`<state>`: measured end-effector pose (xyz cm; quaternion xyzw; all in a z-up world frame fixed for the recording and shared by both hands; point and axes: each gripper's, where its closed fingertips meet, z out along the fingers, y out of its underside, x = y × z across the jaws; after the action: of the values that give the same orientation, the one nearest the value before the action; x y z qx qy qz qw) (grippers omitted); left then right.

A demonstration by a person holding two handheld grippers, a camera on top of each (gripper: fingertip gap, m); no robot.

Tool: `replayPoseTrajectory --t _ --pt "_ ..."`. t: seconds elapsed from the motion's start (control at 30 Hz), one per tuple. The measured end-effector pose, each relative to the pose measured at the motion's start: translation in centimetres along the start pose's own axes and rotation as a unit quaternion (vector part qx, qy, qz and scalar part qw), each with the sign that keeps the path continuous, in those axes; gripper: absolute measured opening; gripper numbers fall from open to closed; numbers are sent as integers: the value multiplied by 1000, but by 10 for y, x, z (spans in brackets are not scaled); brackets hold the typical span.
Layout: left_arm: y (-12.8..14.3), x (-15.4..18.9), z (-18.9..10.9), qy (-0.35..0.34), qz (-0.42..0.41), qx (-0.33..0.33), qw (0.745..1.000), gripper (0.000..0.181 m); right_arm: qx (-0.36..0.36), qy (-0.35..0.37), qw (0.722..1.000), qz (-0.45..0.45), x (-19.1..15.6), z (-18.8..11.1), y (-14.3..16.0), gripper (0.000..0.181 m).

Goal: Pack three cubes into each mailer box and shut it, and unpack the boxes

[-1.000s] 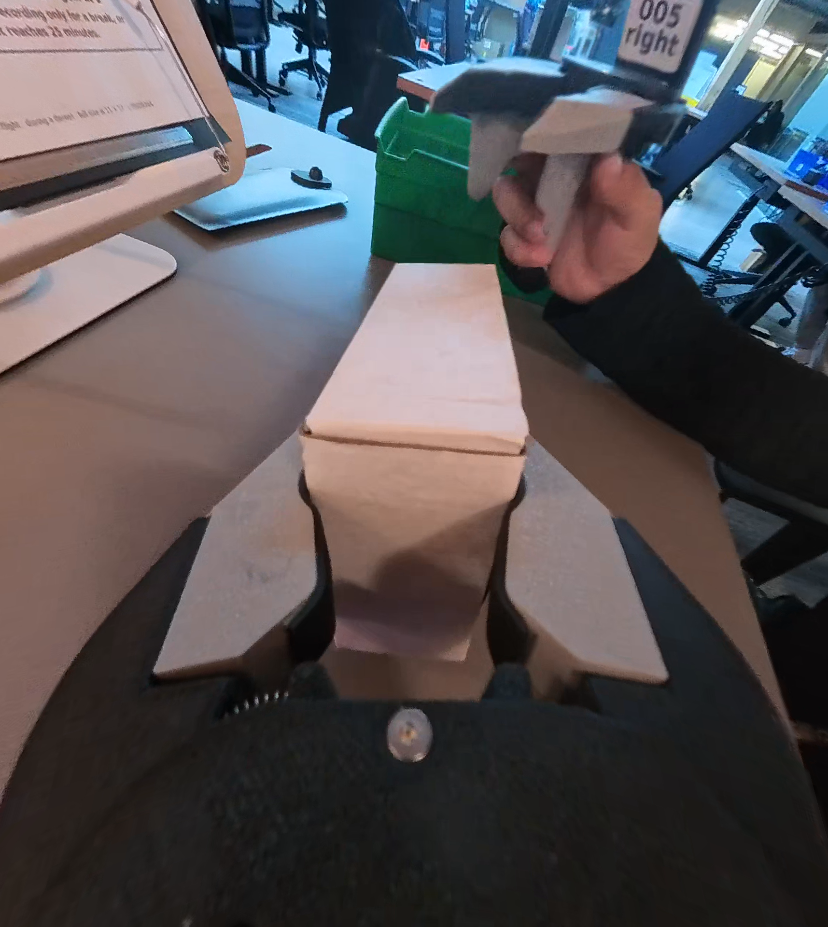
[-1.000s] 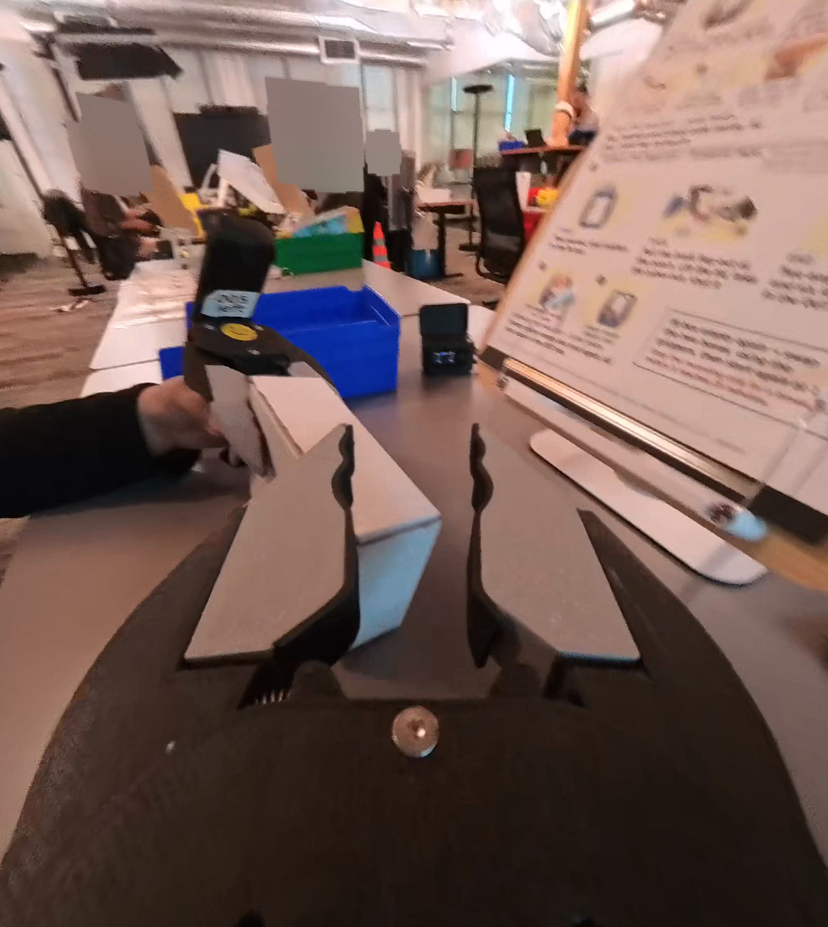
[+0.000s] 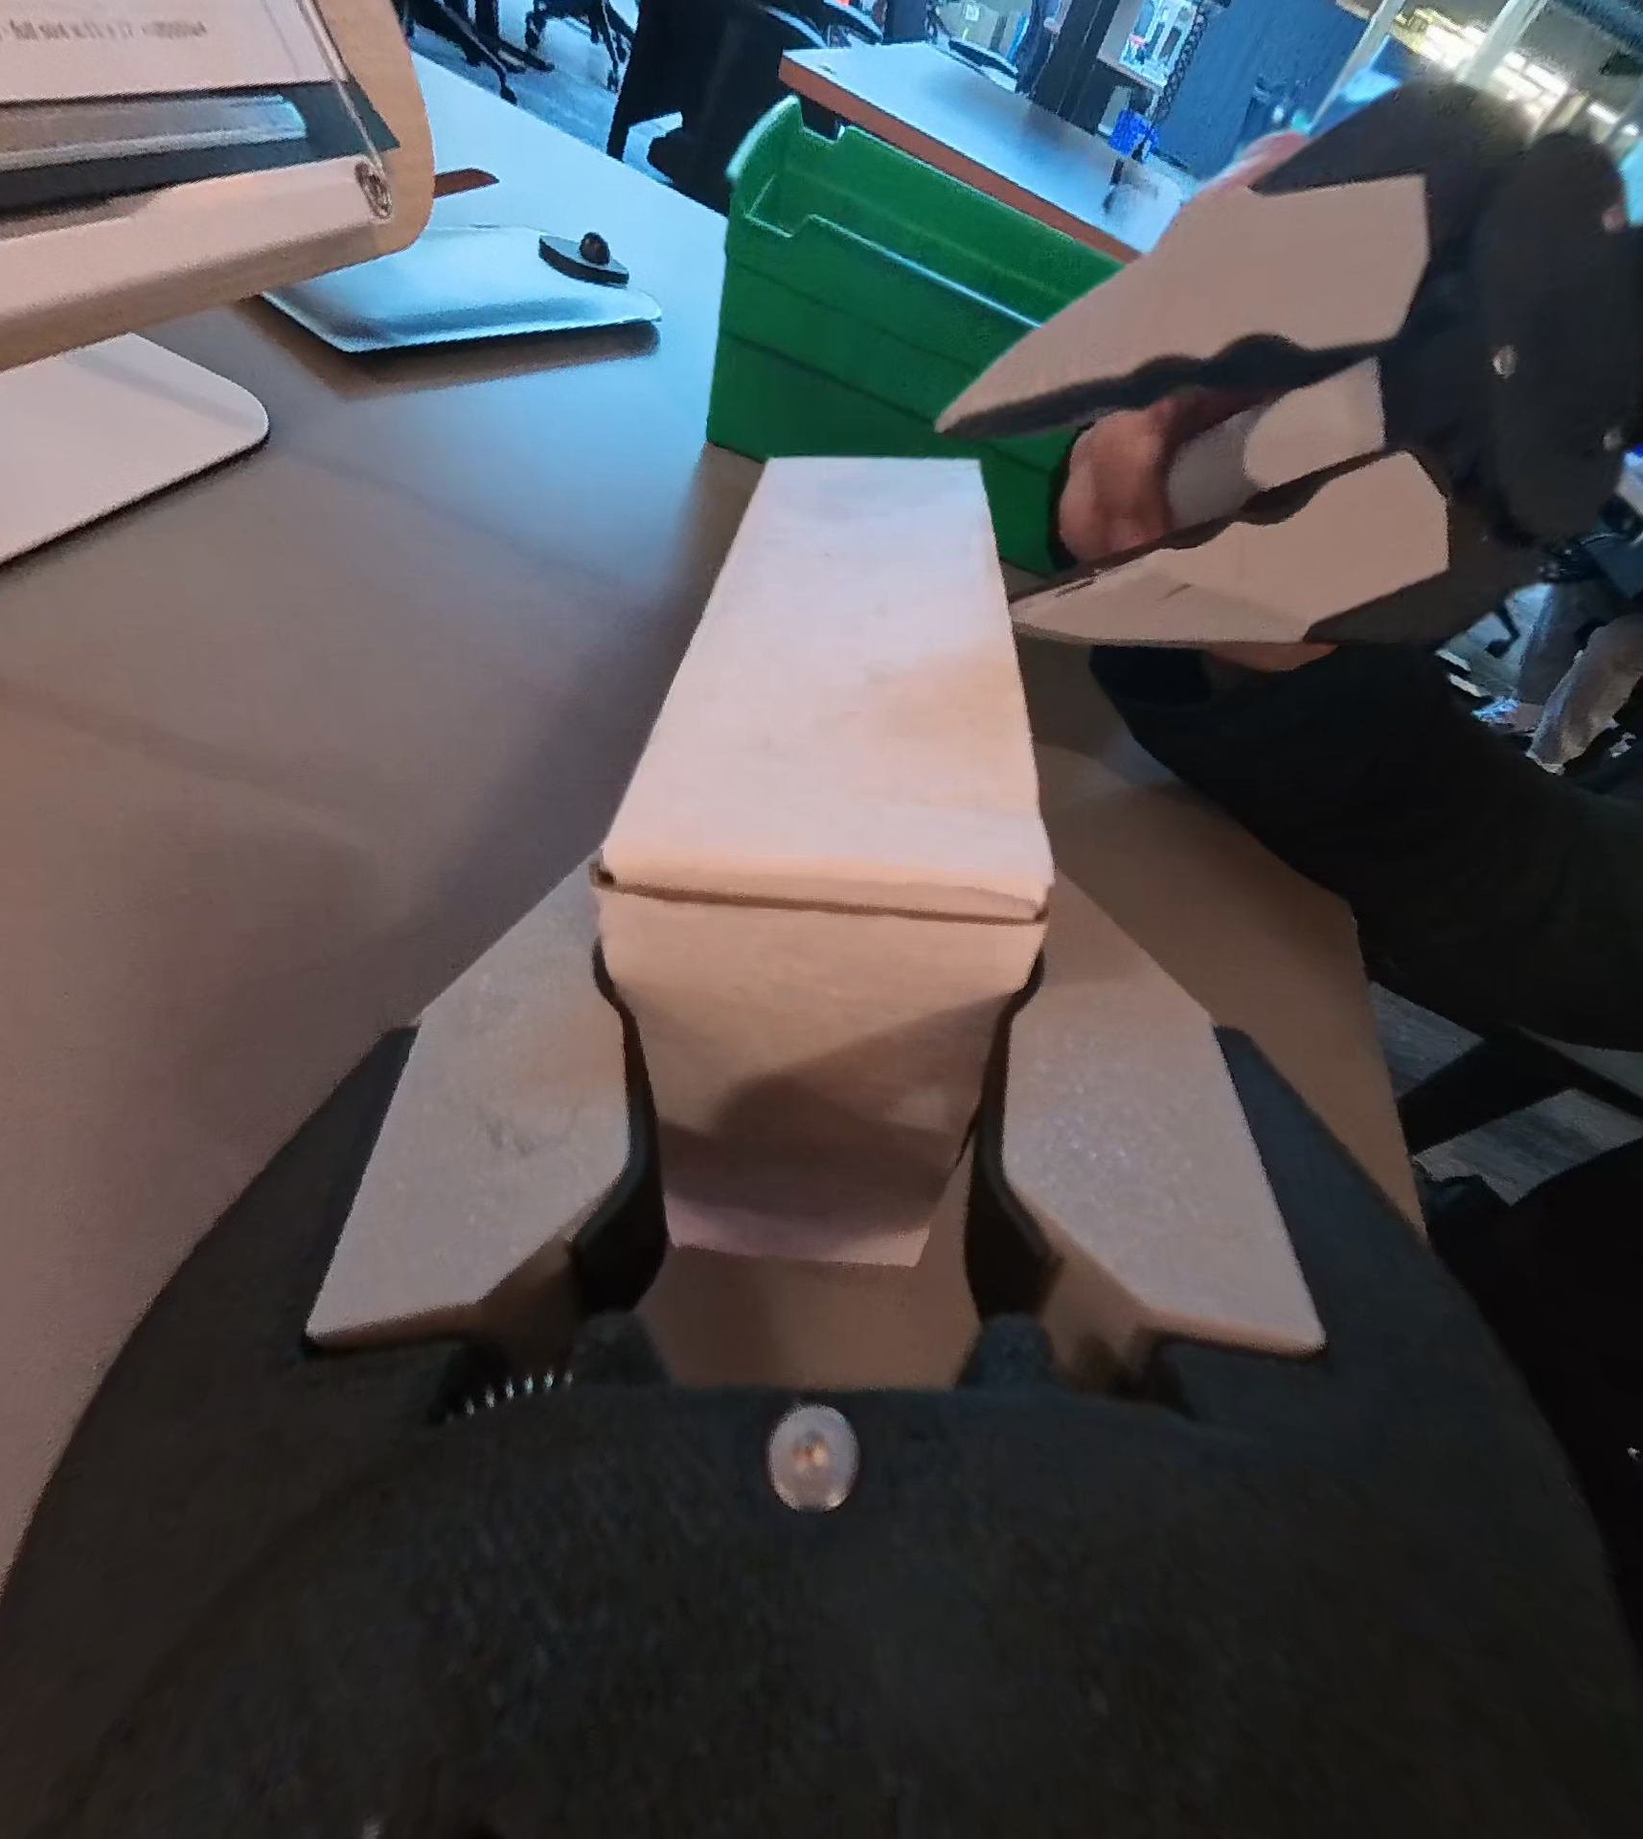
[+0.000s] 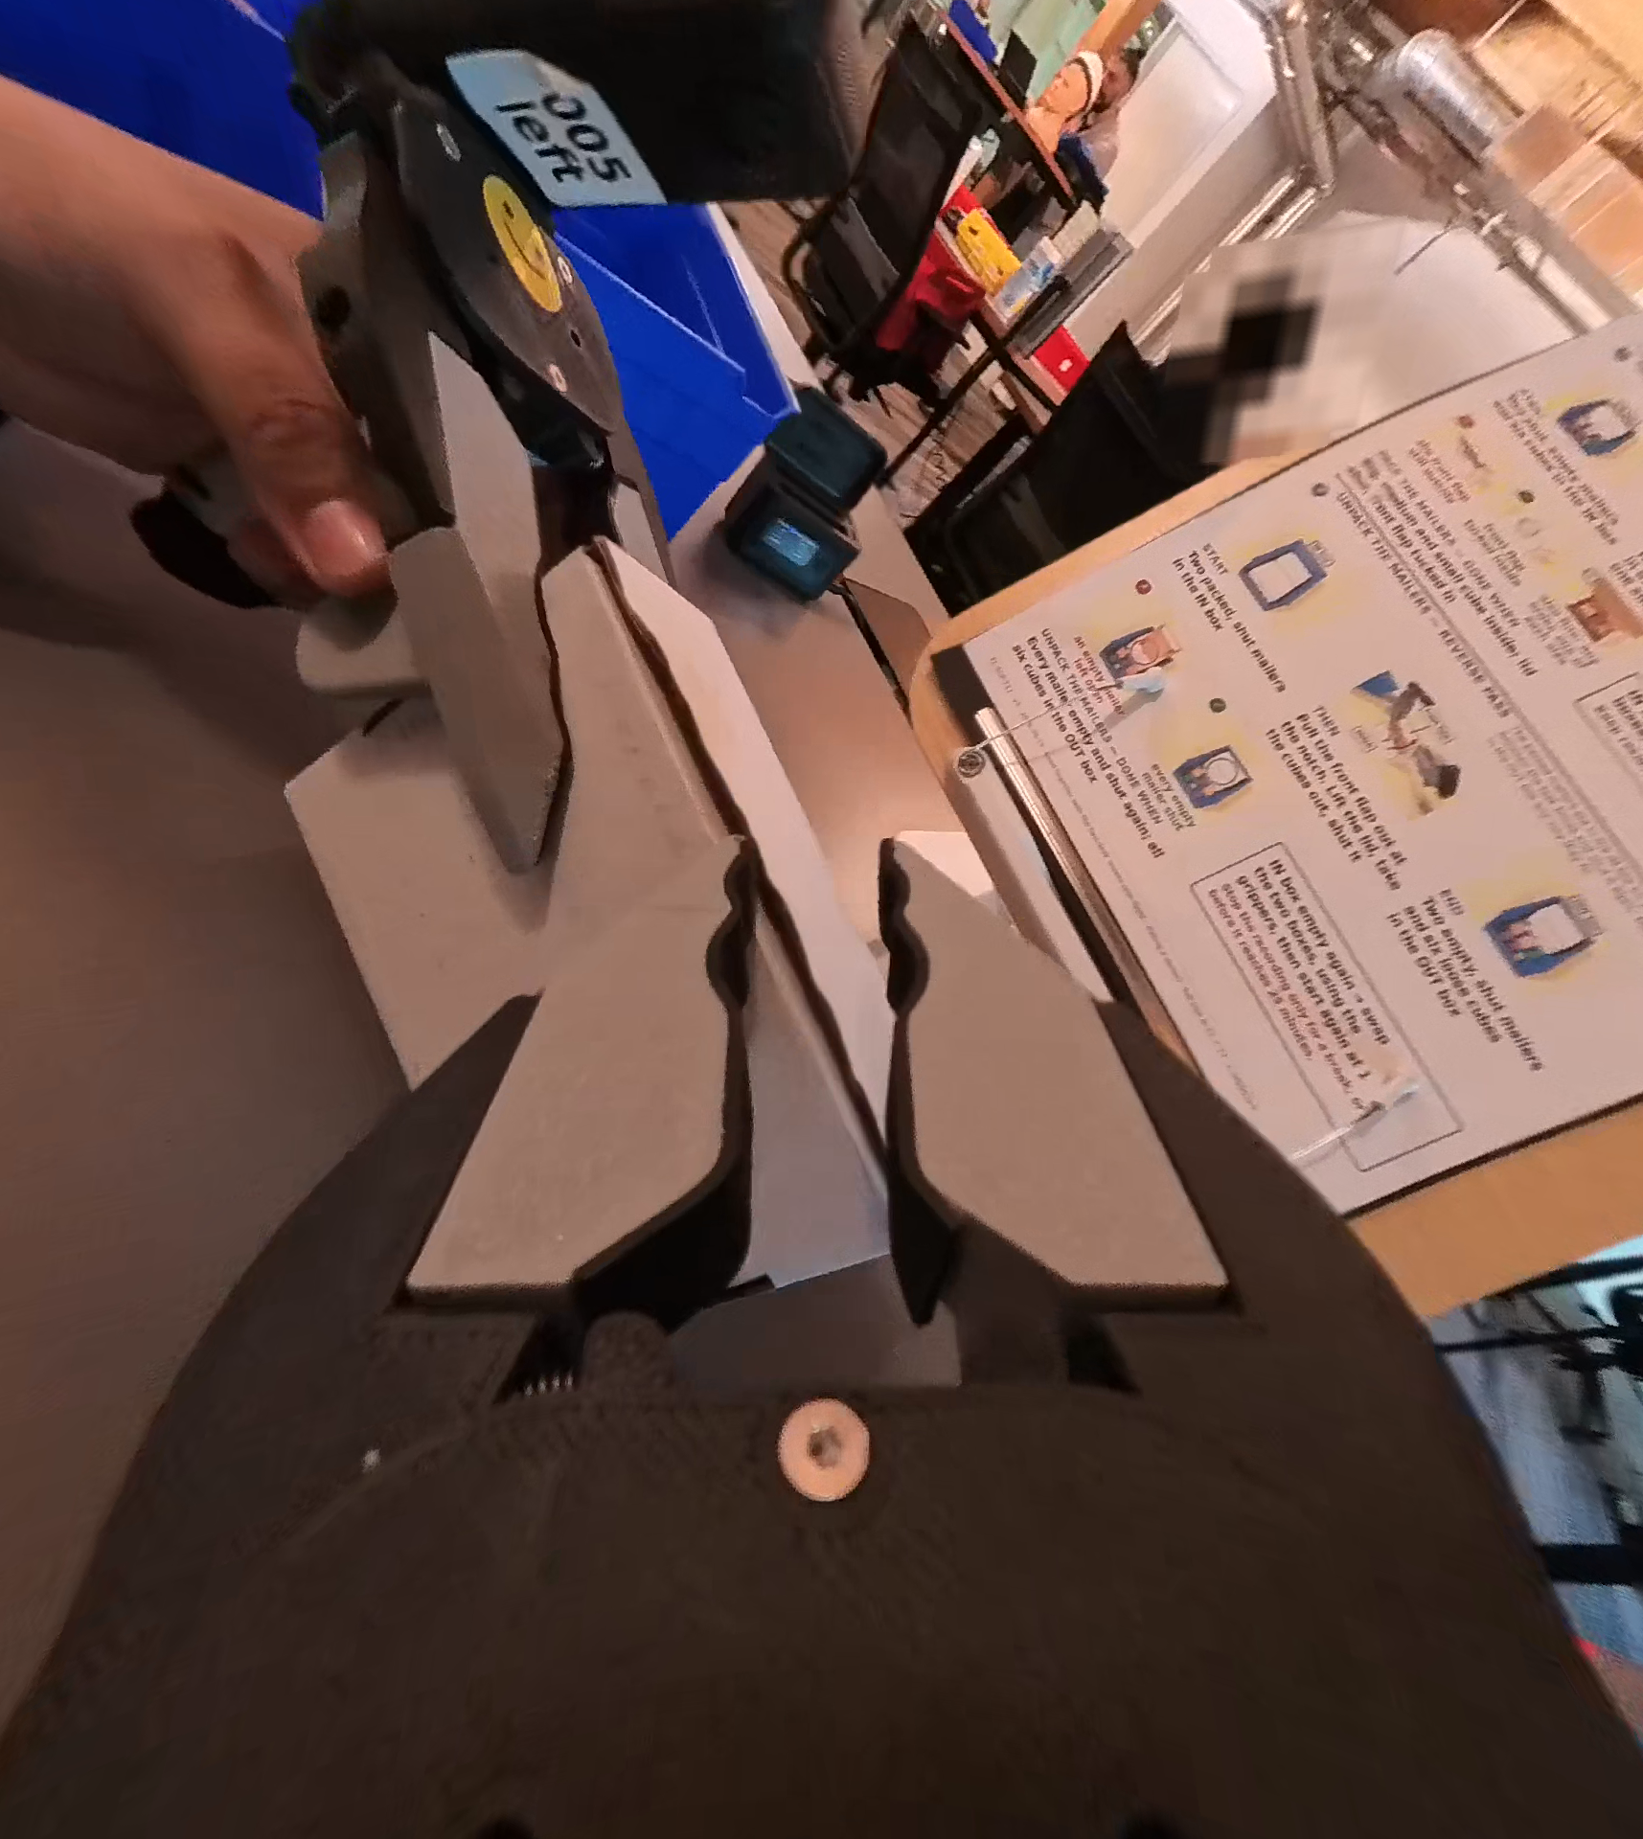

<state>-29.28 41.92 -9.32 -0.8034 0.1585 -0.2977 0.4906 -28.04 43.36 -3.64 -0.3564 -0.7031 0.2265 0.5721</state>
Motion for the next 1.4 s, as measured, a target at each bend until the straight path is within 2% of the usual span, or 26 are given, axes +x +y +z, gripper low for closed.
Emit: replayPoseTrajectory --t 0.03,0.13,0.33,0.5,0.57,0.67,0.8,0.9,1.1,1.3,1.4 --pt "1 -1 0 0 -4 -2 1000 73 -1 8 1000 -11 -1 1 0 17" --pt "2 -2 -1 3 -14 -5 1000 72 -5 17 999 -47 -8 5 -1 0" --pt "4 -3 -2 -4 6 -13 1000 72 -18 43 995 -86 -8 7 -1 5" --pt "3 -2 -1 -5 22 -12 1000 72 -30 81 988 -128 -2 7 -5 0" --pt "3 -1 -1 -10 48 -14 999 72 -22 104 987 -117 5 5 -10 0" --pt "11 12 8 -16 153 -41 987 73 -5 154 984 -93 27 -4 -13 2" --pt "14 28 19 -14 202 -51 978 73 4 155 987 -35 42 -10 -4 0" --pt "21 32 22 -15 251 -63 966 72 -31 141 989 11 48 -3 18 0" --pt "26 25 21 -6 239 -65 969 73 -34 88 990 107 46 -2 27 0" --pt "29 19 21 1 194 -68 979 72 -76 111 986 94 53 -2 45 0" --pt "28 18 20 7 183 -62 981 72 -67 104 986 116 53 -3 44 0"
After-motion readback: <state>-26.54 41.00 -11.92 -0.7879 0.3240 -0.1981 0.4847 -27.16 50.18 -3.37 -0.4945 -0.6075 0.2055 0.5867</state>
